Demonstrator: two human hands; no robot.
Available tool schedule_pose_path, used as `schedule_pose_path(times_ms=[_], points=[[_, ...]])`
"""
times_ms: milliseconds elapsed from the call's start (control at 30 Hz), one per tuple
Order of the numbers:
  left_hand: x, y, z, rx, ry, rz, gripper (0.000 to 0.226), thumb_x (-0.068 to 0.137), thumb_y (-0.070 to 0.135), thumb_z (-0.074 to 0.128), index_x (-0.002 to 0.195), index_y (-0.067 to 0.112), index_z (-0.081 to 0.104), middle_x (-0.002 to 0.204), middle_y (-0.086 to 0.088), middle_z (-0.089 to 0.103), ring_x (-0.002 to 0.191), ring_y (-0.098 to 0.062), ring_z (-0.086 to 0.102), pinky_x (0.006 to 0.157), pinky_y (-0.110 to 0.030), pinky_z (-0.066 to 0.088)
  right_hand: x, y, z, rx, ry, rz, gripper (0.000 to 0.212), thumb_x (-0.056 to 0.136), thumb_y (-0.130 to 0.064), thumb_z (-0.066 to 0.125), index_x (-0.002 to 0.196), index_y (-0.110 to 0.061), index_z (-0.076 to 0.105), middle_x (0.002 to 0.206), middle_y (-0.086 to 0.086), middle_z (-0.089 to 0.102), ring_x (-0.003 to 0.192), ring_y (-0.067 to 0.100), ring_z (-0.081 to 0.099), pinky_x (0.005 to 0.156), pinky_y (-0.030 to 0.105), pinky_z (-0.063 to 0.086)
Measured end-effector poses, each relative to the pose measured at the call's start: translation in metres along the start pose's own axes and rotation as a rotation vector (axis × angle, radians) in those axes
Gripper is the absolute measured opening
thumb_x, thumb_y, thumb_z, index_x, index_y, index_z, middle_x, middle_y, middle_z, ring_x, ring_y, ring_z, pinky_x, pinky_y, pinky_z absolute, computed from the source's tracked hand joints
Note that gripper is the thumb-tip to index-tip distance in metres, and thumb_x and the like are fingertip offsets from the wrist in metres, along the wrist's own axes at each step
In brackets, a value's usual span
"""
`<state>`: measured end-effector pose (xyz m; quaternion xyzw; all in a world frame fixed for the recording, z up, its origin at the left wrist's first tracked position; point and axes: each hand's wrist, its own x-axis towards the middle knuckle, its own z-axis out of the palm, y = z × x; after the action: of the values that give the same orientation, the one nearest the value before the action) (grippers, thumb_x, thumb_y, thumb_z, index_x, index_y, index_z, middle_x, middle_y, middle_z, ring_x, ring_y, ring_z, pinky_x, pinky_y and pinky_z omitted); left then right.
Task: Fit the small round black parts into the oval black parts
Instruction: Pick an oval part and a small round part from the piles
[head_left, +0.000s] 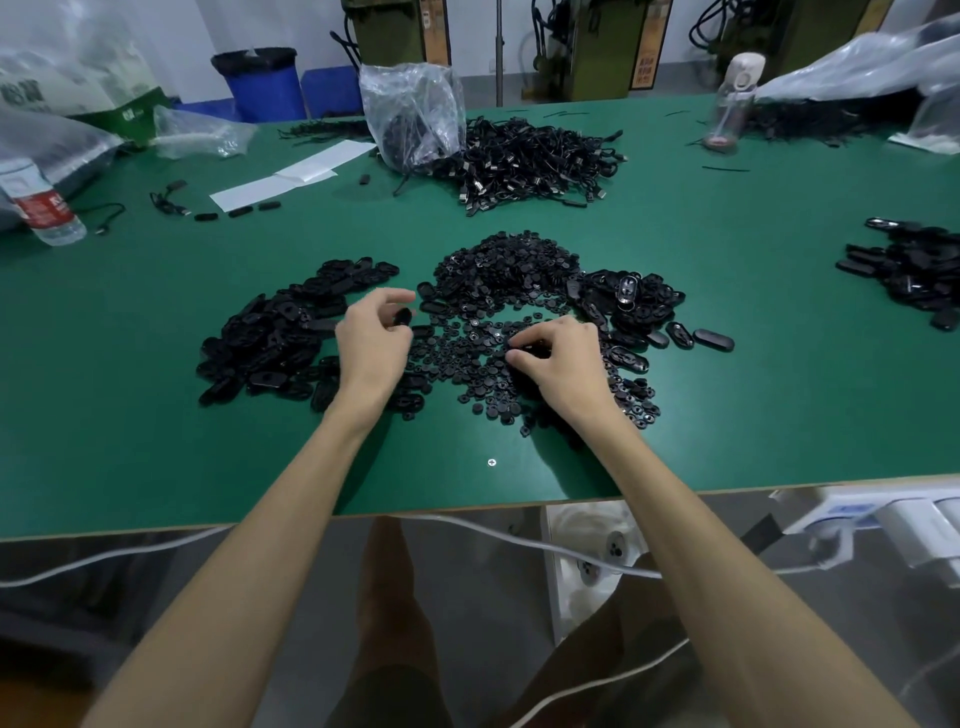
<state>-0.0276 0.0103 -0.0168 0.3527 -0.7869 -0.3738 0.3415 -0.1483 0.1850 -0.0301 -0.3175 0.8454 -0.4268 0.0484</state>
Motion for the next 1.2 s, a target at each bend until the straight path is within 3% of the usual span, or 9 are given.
schedule_pose_path(times_ms=[100, 200, 300, 467, 700, 800, 967, 1100, 1200], points=[[-0.007, 0.013, 0.013, -0.325, -0.123, -0.147, 0.055, 0.086, -0.017, 0.05, 0.11, 0.022, 0.079, 0.096, 0.003, 0.062, 0.08, -0.008, 0.056, 0.078, -0.024, 0.055, 0.001, 0.001, 0.002, 0.001, 0.0, -0.011, 0.011, 0.094, -0.026, 0.075, 0.097, -0.016, 0.08, 0.096, -0.004, 0.063, 0.118, 0.029, 0.045, 0.093, 0.033, 0.036], [-0.016, 0.022, 0.023, -0.571, -0.213, -0.228, 0.053, 0.082, -0.021, 0.044, 0.102, 0.012, 0.08, 0.087, -0.002, 0.053, 0.073, -0.012, 0.053, 0.075, -0.026, 0.057, 0.004, 0.001, 0.002, 0.003, -0.012, -0.024, 0.012, 0.094, -0.024, 0.075, 0.094, -0.014, 0.079, 0.097, 0.001, 0.072, 0.113, 0.032, 0.055, 0.099, 0.041, 0.045], [-0.023, 0.026, 0.029, -0.751, -0.293, -0.266, 0.034, 0.092, -0.016, 0.048, 0.103, 0.001, 0.076, 0.084, -0.009, 0.066, 0.079, -0.017, 0.067, 0.076, -0.027, 0.059, 0.002, 0.003, 0.002, 0.071, 0.04, -0.062, 0.009, 0.096, -0.024, 0.072, 0.093, -0.016, 0.075, 0.094, 0.0, 0.072, 0.103, 0.031, 0.061, 0.094, 0.045, 0.049], [-0.031, 0.026, 0.039, -0.898, -0.381, -0.23, 0.023, 0.097, -0.011, 0.06, 0.116, -0.006, 0.071, 0.103, -0.021, 0.071, 0.101, -0.029, 0.076, 0.089, -0.029, 0.06, -0.003, 0.006, 0.0, 0.267, 0.162, -0.062, 0.006, 0.1, -0.021, 0.066, 0.095, -0.018, 0.068, 0.084, -0.008, 0.072, 0.083, 0.008, 0.067, 0.077, 0.024, 0.05], [-0.039, 0.021, 0.048, -0.871, -0.362, -0.131, 0.026, 0.092, -0.004, 0.072, 0.118, -0.004, 0.072, 0.106, -0.023, 0.076, 0.099, -0.033, 0.076, 0.085, -0.031, 0.062, -0.002, 0.007, -0.001, 0.334, 0.153, -0.066, 0.01, 0.099, -0.019, 0.066, 0.101, -0.015, 0.075, 0.084, -0.005, 0.073, 0.072, 0.0, 0.061, 0.07, 0.018, 0.047], [-0.041, 0.02, 0.049, -0.816, -0.358, -0.078, 0.022, 0.092, 0.0, 0.074, 0.114, -0.001, 0.074, 0.101, -0.02, 0.077, 0.092, -0.032, 0.077, 0.076, -0.032, 0.062, -0.003, 0.007, -0.003, 0.398, 0.151, -0.052, 0.012, 0.099, -0.02, 0.067, 0.101, -0.014, 0.077, 0.085, -0.004, 0.074, 0.075, 0.005, 0.063, 0.073, 0.023, 0.051], [-0.042, 0.019, 0.048, -0.798, -0.337, -0.054, 0.011, 0.095, 0.004, 0.073, 0.104, 0.008, 0.077, 0.09, -0.01, 0.075, 0.077, -0.023, 0.072, 0.063, -0.027, 0.058, -0.003, 0.008, -0.005, 0.495, 0.159, -0.016, 0.014, 0.099, -0.022, 0.068, 0.1, -0.013, 0.078, 0.075, -0.007, 0.07, 0.065, 0.006, 0.059, 0.063, 0.029, 0.051], [-0.041, 0.016, 0.048, -0.82, -0.344, -0.058, 0.013, 0.095, 0.0, 0.071, 0.107, 0.002, 0.074, 0.094, -0.014, 0.078, 0.091, -0.029, 0.078, 0.081, -0.027, 0.06, -0.004, 0.009, -0.005, 0.541, 0.157, -0.02, 0.011, 0.097, -0.02, 0.069, 0.099, -0.015, 0.079, 0.079, -0.001, 0.073, 0.069, 0.006, 0.06, 0.06, 0.021, 0.05], [-0.04, 0.014, 0.049, -0.808, -0.365, -0.064, 0.018, 0.092, 0.002, 0.075, 0.11, 0.003, 0.075, 0.103, -0.014, 0.079, 0.104, -0.027, 0.076, 0.091, -0.027, 0.058, -0.004, 0.009, -0.005, 0.571, 0.168, 0.003, 0.01, 0.097, -0.02, 0.07, 0.099, -0.017, 0.079, 0.086, 0.006, 0.075, 0.076, 0.009, 0.062, 0.066, 0.033, 0.057]])
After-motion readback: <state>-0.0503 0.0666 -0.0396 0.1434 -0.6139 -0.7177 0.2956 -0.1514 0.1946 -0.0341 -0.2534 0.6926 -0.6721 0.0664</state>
